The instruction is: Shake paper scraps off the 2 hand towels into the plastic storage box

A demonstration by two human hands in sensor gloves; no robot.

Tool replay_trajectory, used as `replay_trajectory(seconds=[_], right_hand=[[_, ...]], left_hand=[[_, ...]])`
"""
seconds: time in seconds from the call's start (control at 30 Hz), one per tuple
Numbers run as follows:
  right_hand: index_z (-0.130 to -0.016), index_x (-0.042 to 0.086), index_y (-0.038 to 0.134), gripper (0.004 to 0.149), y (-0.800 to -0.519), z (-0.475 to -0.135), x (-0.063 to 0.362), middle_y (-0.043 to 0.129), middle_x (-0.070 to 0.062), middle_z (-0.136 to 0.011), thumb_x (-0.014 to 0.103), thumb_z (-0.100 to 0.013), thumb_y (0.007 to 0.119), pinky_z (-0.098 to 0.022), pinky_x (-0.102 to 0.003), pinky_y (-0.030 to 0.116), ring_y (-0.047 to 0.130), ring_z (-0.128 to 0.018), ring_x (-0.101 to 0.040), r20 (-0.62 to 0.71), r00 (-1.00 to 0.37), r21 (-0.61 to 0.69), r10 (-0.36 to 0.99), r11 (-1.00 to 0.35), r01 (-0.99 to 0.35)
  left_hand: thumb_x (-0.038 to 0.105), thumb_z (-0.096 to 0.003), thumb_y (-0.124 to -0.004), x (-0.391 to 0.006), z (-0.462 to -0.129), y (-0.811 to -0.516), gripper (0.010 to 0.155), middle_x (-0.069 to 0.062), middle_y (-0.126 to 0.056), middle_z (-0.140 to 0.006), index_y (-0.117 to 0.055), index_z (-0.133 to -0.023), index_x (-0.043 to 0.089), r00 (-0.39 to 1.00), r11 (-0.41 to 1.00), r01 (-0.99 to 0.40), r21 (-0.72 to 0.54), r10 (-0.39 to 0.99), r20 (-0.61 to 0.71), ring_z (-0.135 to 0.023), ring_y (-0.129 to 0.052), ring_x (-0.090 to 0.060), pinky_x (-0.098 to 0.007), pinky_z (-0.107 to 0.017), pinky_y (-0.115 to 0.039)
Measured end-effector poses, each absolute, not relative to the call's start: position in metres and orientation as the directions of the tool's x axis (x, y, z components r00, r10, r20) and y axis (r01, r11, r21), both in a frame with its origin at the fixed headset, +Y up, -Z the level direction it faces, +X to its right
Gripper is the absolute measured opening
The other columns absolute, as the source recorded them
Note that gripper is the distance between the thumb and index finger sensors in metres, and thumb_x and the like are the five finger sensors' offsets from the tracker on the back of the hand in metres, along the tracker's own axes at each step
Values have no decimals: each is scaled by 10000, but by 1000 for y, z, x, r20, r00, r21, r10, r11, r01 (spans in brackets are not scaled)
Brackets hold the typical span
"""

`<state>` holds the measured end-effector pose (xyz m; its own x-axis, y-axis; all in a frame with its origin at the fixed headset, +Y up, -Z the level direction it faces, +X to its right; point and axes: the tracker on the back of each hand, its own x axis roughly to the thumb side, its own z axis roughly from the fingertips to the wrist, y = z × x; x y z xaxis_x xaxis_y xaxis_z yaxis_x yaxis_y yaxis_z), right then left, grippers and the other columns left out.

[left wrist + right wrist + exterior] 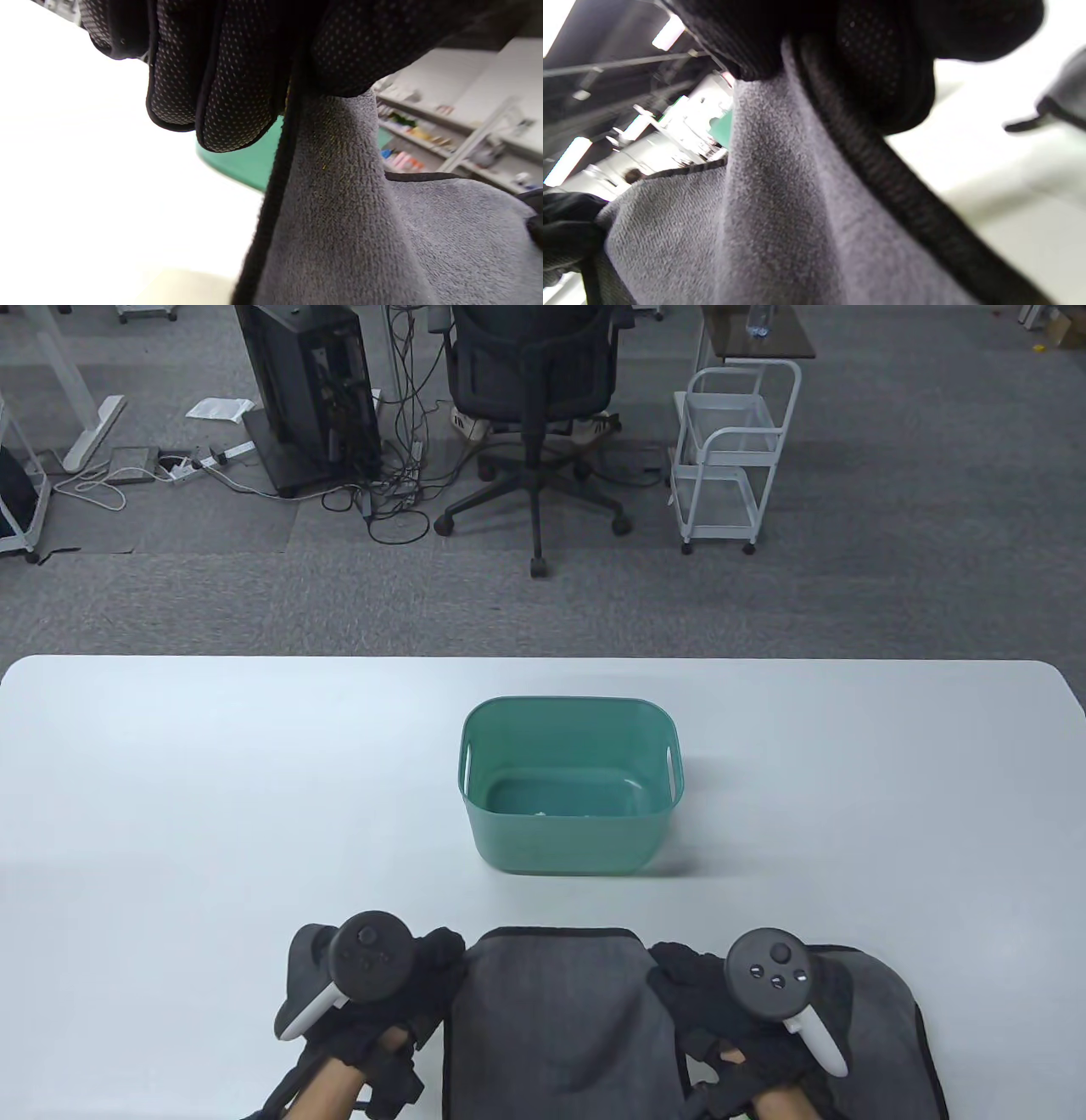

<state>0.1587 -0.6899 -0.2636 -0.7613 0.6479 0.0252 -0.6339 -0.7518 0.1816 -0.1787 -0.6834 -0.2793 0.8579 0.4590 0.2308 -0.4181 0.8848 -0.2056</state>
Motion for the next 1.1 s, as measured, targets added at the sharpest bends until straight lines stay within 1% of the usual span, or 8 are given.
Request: replay_trajectory(seconds=[0.13,0.27,0.43,0.63,0.7,0.77,0.93,1.1], right_hand=[[-891,53,777,412,-719,-286,154,984,-191,-765,284,-553,824,-335,-457,810,985,-464,-340,-83,-761,211,643,-736,-644],[-909,57,758,413,-737,-300,153,963,-193,-795,278,-566,819,-357,-466,799,973,-490,-348,-157,-763,210,627,-734,-646],[-926,71,742,413,-742,-306,153,944,-190,-825,281,-578,811,-386,-474,788,958,-527,-355,-177,-794,188,581,-772,-607],[-952,93,714,421,-749,-311,148,914,-173,-874,295,-593,799,-427,-479,772,935,-580,-357,-171,-833,162,526,-819,-551],[-966,97,696,436,-752,-311,147,897,-171,-900,297,-592,797,-441,-489,763,924,-604,-367,-190,-829,128,527,-824,-553],[-1014,119,624,493,-751,-311,148,818,-175,-984,314,-593,791,-474,-497,741,879,-705,-382,-191,-813,135,550,-805,-577],[-1053,140,546,549,-737,-306,156,693,-185,-1075,314,-593,789,-559,-544,676,773,-847,-407,-168,-784,73,598,-786,-614],[-1056,139,547,573,-715,-297,161,625,-186,-1117,328,-575,794,-667,-632,554,691,-931,-434,-93,-768,4,633,-771,-637]], left_hand=[[374,-513,-781,-166,-297,-704,408,-99,-984,-713,-790,-846,139,910,909,-338,-244,382,160,-785,-975,-383,-592,-687,-681],[397,-531,-752,-156,-311,-716,427,-80,-957,-758,-743,-877,148,959,943,-230,-242,262,111,-836,-946,-359,-580,-720,-658],[426,-543,-723,-149,-320,-728,436,-44,-933,-798,-706,-900,177,986,968,-108,-226,134,100,-880,-922,-328,-567,-749,-637],[455,-560,-679,-148,-322,-740,460,-30,-889,-854,-651,-935,189,989,963,-112,-247,133,67,-935,-871,-317,-557,-776,-606],[477,-565,-640,-148,-322,-745,514,-61,-832,-912,-588,-976,173,992,962,-89,-260,110,64,-976,-805,-352,-563,-782,-579],[522,-556,-643,-149,-321,-746,592,-91,-765,-964,-520,-1009,161,993,963,-67,-260,89,75,-1012,-731,-386,-570,-782,-568],[579,-539,-646,-159,-315,-729,712,-143,-635,-1037,-394,-1048,151,987,974,-141,-176,153,58,-1047,-611,-447,-591,-782,-534],[579,-506,-697,-157,-302,-705,746,-176,-668,-1012,-451,-1049,130,959,969,-227,-95,239,151,-1005,-642,-491,-611,-745,-564]])
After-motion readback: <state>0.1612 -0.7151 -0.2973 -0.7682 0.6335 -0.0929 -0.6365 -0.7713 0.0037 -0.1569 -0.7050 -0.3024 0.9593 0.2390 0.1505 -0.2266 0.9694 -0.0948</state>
